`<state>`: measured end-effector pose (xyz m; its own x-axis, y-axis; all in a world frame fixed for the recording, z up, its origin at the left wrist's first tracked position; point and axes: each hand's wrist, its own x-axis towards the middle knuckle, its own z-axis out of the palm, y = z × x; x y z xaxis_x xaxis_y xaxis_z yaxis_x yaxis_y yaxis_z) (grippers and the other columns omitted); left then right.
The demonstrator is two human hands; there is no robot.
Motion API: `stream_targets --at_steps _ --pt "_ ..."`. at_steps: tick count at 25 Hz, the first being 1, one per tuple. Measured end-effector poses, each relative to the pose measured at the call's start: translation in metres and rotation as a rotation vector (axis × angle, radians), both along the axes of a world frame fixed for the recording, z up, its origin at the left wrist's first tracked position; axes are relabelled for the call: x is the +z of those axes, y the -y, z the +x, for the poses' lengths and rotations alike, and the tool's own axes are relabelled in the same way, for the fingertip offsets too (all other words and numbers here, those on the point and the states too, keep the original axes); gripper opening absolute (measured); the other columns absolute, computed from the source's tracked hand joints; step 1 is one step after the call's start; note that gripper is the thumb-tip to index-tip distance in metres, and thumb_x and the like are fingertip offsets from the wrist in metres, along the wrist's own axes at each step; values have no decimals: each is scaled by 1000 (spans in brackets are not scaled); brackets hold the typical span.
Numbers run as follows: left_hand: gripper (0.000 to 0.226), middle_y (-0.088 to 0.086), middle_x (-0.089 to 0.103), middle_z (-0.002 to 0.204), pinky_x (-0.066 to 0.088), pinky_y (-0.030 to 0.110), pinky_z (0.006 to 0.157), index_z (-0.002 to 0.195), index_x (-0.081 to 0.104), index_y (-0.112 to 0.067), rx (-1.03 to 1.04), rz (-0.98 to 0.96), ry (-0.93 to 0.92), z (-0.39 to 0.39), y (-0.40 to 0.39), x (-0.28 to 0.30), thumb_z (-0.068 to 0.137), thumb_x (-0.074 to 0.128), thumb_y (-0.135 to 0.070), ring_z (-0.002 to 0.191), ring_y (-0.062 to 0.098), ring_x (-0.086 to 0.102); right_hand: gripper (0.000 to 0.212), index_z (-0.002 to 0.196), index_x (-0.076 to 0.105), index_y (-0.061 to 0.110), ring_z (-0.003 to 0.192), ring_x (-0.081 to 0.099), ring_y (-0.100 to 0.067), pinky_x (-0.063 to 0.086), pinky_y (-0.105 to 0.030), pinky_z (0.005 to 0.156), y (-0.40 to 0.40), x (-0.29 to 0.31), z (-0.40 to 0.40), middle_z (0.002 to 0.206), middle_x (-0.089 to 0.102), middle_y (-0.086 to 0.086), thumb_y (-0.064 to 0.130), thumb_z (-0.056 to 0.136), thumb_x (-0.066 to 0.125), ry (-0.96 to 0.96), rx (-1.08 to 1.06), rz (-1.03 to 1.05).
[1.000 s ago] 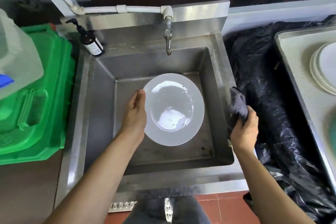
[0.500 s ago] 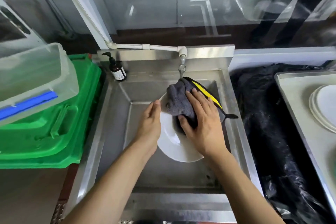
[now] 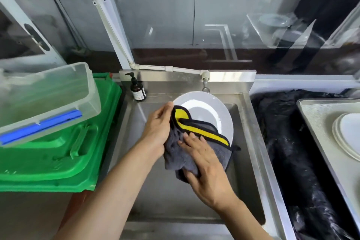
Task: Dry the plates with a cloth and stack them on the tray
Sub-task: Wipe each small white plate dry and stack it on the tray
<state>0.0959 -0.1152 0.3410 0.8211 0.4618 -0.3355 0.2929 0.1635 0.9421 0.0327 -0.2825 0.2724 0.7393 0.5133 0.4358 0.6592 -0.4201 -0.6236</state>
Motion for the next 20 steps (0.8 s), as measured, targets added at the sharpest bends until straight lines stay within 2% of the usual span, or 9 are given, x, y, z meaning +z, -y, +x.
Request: stream_targets --at_steps 2,3,6,8,11,15,18,19,20 --pt "18 -11 77 82 56 30 86 79 70 -32 15 -36 9 -5 -4 -3 95 65 -40 87 11 74 54 151 47 20 153 30 -14 24 -41 126 -4 2 2 165 34 8 29 99 57 36 -66 19" --pt "19 -13 76 82 56 27 87 79 69 -31 11 -22 22 -7 -4 -1 97 64 -37 90 9 73 52 148 49 20 152 31 -12 25 -42 125 -8 7 9 163 36 7 29 98 57 36 -129 59" --pt "23 -35 67 66 43 -3 61 81 63 -33 -95 -5 67 -15 2 4 102 56 -30 69 -23 61 60 150 44 22 153 24 -6 25 -45 124 -20 33 34 161 36 6 23 91 52 -29 -343 178" --pt "24 -43 62 65 37 -7 55 84 60 -34 -139 -16 90 -19 5 11 105 51 -27 66 -31 54 72 156 41 18 156 20 -12 20 -48 126 -26 48 45 165 32 1 21 84 51 -17 -368 150" --pt "26 -35 67 65 42 -1 57 83 64 -32 -131 2 132 -14 0 16 105 51 -25 65 -22 61 70 154 46 17 158 17 -19 11 -47 128 -31 62 48 167 28 -5 24 84 52 39 -289 57" --pt "31 -18 75 73 54 24 76 75 75 -30 -70 -62 116 -1 -15 26 101 58 -28 68 -3 68 56 145 56 15 155 24 -17 14 -42 128 -37 48 12 164 35 -1 23 90 55 23 -77 16" --pt "15 -18 69 102 48 15 81 104 70 -33 -45 -42 113 -2 -24 24 99 58 -41 86 -7 61 54 144 57 19 154 28 -12 17 -37 128 -21 26 -8 162 39 7 20 91 63 24 0 -58" --pt "19 -18 66 106 46 13 82 114 66 -33 -36 -42 101 -5 -25 23 100 57 -42 89 -8 58 52 143 59 18 152 31 -12 21 -39 127 -14 21 -9 161 41 7 20 91 64 32 -32 -66" --pt "18 -18 65 106 45 16 85 113 66 -32 -37 -36 96 -6 -27 23 100 56 -41 91 -6 59 51 141 60 17 151 34 -12 24 -41 125 -8 17 -8 159 43 7 20 91 64 39 -86 -59"
